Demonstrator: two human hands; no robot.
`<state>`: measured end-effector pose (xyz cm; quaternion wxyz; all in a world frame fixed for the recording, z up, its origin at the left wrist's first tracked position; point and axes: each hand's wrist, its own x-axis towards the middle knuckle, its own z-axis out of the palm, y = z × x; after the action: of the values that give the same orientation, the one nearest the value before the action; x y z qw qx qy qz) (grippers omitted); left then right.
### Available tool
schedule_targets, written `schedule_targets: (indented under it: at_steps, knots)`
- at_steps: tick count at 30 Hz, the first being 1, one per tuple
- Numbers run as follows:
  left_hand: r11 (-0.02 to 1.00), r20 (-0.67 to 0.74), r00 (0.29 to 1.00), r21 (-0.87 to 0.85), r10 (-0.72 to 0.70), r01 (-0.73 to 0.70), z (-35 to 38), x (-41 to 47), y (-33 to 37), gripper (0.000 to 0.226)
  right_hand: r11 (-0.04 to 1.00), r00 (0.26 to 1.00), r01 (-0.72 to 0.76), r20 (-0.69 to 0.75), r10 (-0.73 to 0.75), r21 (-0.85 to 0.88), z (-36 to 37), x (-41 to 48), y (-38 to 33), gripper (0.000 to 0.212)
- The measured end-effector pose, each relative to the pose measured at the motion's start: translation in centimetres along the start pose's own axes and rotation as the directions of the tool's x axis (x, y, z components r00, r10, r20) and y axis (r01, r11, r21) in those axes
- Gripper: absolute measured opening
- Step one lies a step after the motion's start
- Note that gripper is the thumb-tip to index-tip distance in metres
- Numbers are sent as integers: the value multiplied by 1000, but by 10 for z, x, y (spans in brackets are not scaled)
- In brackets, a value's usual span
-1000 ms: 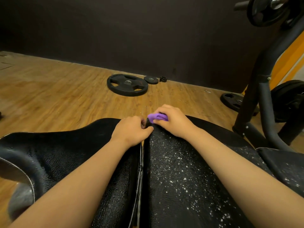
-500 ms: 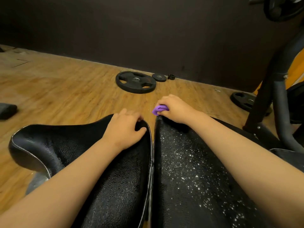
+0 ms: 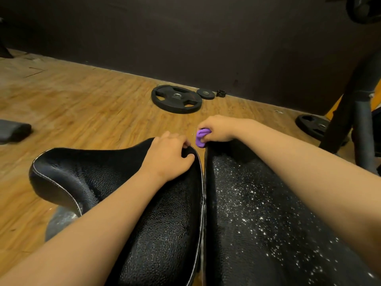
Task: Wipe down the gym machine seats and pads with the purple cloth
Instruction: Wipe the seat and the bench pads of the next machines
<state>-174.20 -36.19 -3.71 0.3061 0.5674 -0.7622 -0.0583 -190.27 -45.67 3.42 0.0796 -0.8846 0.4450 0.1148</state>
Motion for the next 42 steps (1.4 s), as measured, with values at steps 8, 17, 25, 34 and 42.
schedule_targets:
  at_steps: [8,17,25,34,42]
  knots:
    - [999,10,1000,-32,-13,14,-2,2,-1,32,990,993,115,-11,-115,84,8,-33,-9,6]
    - [986,-46,999,-166,4,-12,-18,-16,25,18,887,941,265,-304,-152,378,77,-144,-36,10]
    - [980,107,993,-195,54,-32,-12,-81,76,36,950,840,82,-533,97,302,71,-120,18,7]
    - [992,142,987,-110,77,-62,-4,-82,78,33,922,845,154,-531,63,354,84,-134,-21,10]
    - [990,148,988,-138,43,-22,-7,-84,77,25,942,823,-4,-534,193,335,76,-149,48,15]
